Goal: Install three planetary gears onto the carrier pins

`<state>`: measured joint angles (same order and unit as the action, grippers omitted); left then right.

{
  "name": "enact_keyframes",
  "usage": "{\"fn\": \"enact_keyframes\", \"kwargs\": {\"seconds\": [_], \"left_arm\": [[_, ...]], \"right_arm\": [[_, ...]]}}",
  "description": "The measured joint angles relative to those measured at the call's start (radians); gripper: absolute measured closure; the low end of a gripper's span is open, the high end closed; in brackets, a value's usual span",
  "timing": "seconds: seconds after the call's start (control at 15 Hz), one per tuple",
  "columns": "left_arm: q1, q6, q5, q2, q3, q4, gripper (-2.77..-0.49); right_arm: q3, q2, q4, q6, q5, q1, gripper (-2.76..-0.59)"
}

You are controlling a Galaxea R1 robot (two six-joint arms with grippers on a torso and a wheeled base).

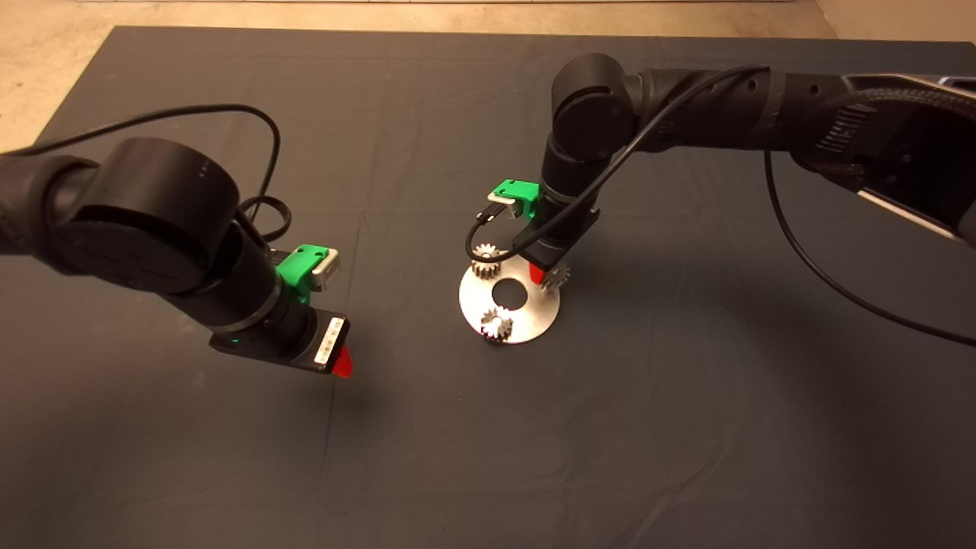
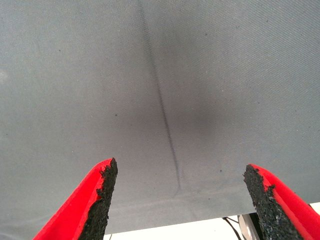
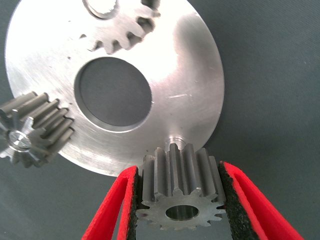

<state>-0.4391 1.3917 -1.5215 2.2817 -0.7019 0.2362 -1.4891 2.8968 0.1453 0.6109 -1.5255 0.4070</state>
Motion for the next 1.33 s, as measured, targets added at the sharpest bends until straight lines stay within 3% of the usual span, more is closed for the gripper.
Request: {"fn": "enact_keyframes", "kwargs": {"seconds": [0.67, 1.33], "left_arm": [[0.000, 0.000, 0.000, -0.003, 0.000, 0.000, -1.78], [0.000, 0.000, 0.000, -0.013, 0.001, 0.000, -1.78]], "right_arm": [[0.001, -0.019, 0.000, 0.000, 0.000, 0.000, -1.00], [0.004, 0.002, -0.002, 0.007, -0.001, -0.006, -1.00]]}}
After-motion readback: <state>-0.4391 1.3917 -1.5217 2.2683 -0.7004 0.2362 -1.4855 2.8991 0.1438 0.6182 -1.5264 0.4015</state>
